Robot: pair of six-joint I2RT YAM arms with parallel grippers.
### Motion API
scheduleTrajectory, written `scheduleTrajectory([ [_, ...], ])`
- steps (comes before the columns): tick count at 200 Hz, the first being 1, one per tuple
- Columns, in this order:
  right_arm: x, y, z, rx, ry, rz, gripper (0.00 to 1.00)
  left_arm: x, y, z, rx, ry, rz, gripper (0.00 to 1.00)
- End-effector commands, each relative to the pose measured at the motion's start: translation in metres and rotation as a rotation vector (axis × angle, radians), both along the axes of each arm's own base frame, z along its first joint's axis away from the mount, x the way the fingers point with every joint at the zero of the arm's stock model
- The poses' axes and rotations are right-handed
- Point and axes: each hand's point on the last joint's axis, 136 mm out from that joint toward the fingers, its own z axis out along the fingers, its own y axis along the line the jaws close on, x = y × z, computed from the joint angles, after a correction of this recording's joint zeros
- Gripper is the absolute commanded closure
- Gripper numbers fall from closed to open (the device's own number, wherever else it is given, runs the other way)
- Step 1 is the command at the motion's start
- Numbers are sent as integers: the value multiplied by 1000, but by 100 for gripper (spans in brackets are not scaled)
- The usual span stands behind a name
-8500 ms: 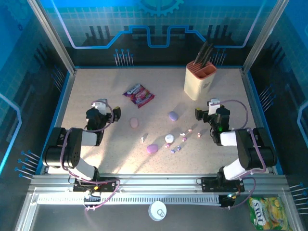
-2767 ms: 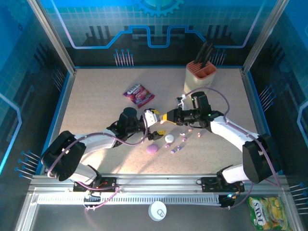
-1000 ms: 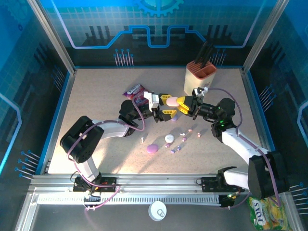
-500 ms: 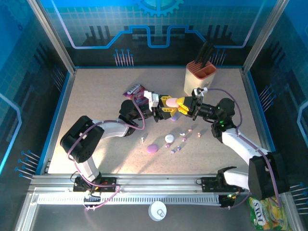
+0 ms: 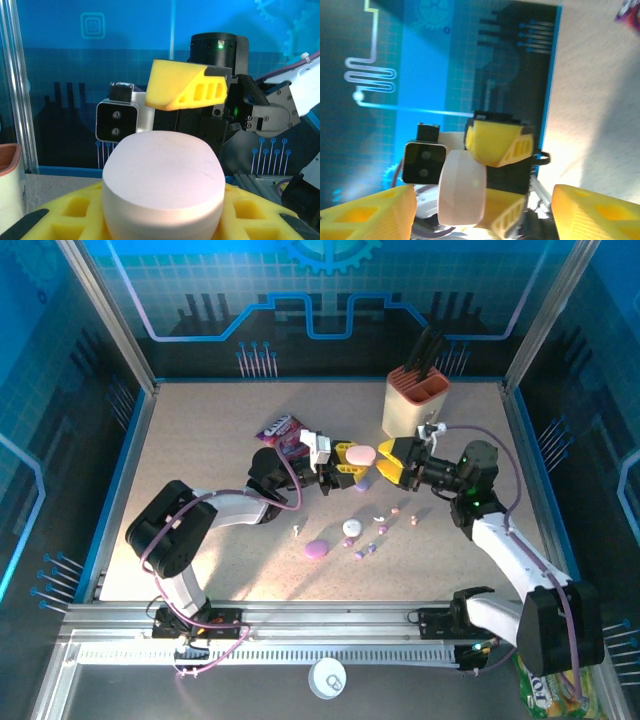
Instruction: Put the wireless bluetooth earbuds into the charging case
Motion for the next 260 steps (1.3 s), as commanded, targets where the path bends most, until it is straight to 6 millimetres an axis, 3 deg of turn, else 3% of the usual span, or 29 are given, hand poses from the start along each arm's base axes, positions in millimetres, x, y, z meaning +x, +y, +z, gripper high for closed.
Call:
scheduleTrajectory([
  [1, -1, -15, -13, -186, -94, -23, 24, 0, 2, -14, 5, 27, 9, 63],
  [56, 0, -21, -15, -528, -511, 1, 19, 7, 18, -46, 48, 121, 54, 62],
  [107, -15, 20, -12, -887, -964, 68, 8, 0, 20, -63, 78, 185, 3, 62],
  [150, -6, 45, -19, -1000, -1002, 134, 7, -7, 23, -64, 89, 158, -9, 60],
  [176, 7, 46, -20, -1023, -968, 109, 8, -10, 24, -61, 89, 141, -18, 61],
  [260, 5, 52, -37, -1062, -970, 190, 7, -9, 27, -59, 89, 110, 5, 62],
])
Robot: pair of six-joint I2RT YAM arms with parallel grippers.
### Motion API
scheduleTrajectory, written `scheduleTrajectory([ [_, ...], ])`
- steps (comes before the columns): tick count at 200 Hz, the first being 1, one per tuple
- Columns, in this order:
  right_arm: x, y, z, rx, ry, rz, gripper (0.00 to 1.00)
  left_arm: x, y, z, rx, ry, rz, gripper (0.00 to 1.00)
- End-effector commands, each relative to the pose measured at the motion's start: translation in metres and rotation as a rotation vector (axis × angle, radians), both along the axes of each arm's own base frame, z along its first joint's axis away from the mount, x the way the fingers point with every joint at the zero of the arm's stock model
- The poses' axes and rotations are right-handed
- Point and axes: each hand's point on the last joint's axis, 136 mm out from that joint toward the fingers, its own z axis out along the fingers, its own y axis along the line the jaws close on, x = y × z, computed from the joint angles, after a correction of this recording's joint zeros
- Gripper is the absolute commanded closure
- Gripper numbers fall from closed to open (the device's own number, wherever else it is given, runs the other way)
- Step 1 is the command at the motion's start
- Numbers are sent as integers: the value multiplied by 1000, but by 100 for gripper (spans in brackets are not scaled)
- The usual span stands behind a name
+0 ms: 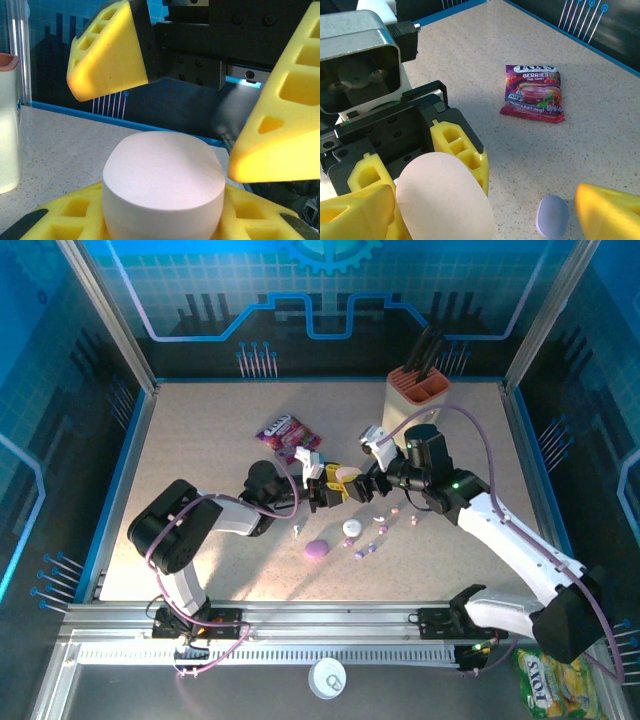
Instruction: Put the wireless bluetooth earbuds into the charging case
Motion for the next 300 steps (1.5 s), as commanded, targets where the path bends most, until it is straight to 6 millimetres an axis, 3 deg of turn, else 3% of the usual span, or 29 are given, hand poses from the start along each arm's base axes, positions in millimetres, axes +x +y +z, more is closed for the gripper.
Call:
scheduleTrajectory([
  [1, 1, 0, 4, -43, -25, 2, 7, -4, 5, 14, -22, -69, -4, 62],
  [55, 9, -5, -5, -123, -60, -32, 7, -3, 5, 13, -23, -53, -4, 62],
  [176, 40, 0, 28, -71, -161, -151, 8, -11, 8, 5, -5, -56, -19, 62],
  [210, 40, 4, 36, -52, -159, -139, 7, -11, 9, 4, -2, -57, -14, 62],
  [247, 21, 10, 56, 48, -151, -81, 7, -4, 12, 2, 0, -51, 9, 62],
  [277, 12, -6, 67, 174, -108, -134, 6, -1, 17, 2, 1, -57, 29, 61],
  [300, 22, -46, 55, 269, 0, -311, 6, 0, 21, 3, 1, -66, 42, 61],
])
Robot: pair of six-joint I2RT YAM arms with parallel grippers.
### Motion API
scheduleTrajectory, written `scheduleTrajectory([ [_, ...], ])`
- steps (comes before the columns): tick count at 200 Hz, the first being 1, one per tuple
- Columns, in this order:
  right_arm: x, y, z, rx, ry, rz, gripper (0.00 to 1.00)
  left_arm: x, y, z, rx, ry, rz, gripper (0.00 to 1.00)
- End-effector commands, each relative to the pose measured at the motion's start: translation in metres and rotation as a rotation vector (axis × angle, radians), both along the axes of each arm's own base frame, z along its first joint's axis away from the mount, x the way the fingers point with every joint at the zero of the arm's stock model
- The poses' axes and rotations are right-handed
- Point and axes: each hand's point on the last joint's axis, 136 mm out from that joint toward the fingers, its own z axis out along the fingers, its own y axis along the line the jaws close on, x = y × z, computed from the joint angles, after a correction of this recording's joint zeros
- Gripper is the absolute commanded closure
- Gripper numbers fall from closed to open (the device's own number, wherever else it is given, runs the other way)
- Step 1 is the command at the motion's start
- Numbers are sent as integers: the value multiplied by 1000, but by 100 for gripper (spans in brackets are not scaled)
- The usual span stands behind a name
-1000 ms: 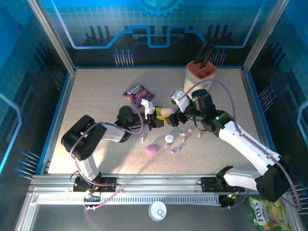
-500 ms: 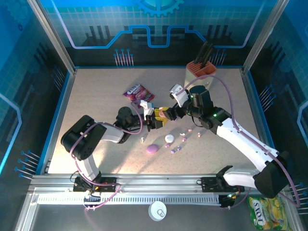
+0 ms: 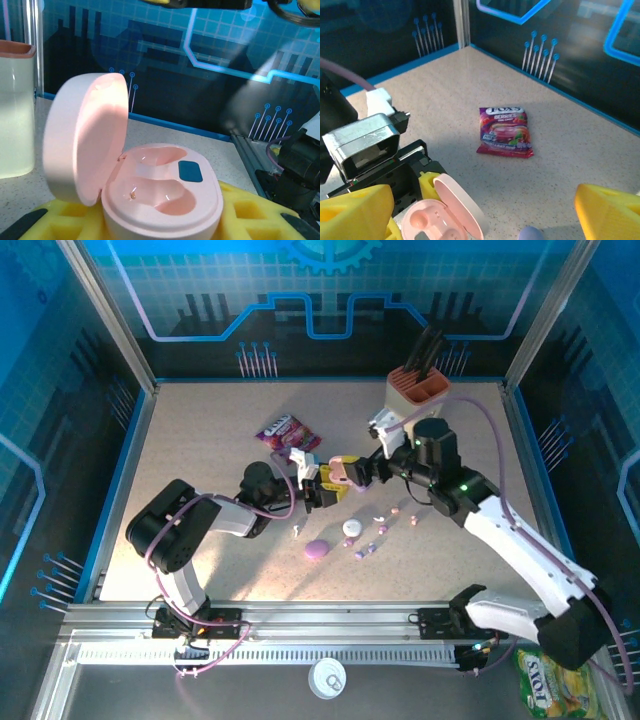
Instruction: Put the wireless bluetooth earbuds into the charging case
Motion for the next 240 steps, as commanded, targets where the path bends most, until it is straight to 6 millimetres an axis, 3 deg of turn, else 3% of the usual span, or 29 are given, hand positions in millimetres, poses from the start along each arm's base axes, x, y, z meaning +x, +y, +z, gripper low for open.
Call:
scheduleTrajectory([
  [1, 7, -36, -4, 166, 114, -154, 6, -6, 7, 15, -19, -79, 4, 61],
  [15, 13, -69, -20, 249, 219, -287, 7, -6, 9, 15, -19, -80, 9, 61],
  [43, 7, -120, -94, 332, 504, -498, 10, -7, 12, 16, -19, -81, 17, 61],
  [70, -5, -136, -149, 416, 737, -583, 13, -9, 13, 18, -23, -83, 20, 61],
  [103, -13, -142, -192, 380, 850, -628, 19, -10, 14, 20, -25, -82, 20, 61],
  [132, -17, -150, -217, 334, 920, -679, 30, -10, 15, 22, -29, -89, 26, 61],
  [159, -17, -139, -225, 370, 959, -630, 42, -11, 16, 24, -31, -96, 29, 61],
  [240, -9, -140, -254, 277, 1002, -643, 40, -14, 18, 29, -37, -106, 32, 61],
])
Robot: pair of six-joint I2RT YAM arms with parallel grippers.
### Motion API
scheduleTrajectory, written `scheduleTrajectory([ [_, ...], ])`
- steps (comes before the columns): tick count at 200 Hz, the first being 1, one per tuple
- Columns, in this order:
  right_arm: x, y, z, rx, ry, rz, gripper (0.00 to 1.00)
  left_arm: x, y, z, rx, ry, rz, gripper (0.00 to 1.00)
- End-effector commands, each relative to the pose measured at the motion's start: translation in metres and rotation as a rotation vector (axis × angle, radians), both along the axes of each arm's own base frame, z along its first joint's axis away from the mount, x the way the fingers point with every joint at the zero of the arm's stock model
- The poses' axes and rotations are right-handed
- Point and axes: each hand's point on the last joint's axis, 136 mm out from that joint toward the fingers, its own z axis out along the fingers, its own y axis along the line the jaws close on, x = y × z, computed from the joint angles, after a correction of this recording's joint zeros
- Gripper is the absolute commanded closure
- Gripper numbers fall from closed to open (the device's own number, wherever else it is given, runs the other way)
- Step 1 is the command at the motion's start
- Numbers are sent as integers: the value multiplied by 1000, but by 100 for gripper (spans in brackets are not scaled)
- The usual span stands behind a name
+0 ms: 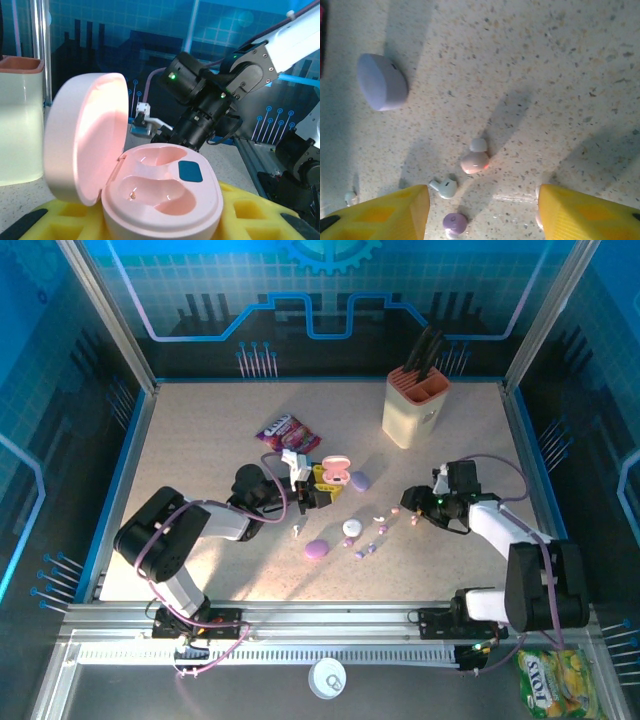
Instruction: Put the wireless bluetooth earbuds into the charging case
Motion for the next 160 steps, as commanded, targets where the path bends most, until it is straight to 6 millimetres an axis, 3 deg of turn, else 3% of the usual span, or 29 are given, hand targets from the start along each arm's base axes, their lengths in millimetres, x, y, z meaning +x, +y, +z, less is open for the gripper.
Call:
scheduleTrajectory([
  [1, 8, 1, 0, -15, -20, 18, 40, -5, 6, 15, -23, -67, 12, 61],
  [69, -3, -3, -14, -55, 23, 33, 39, -7, 10, 15, -21, -70, 18, 61],
  [160, -25, 9, -17, -46, 53, 55, 39, -4, 13, 15, -21, -71, 22, 61],
])
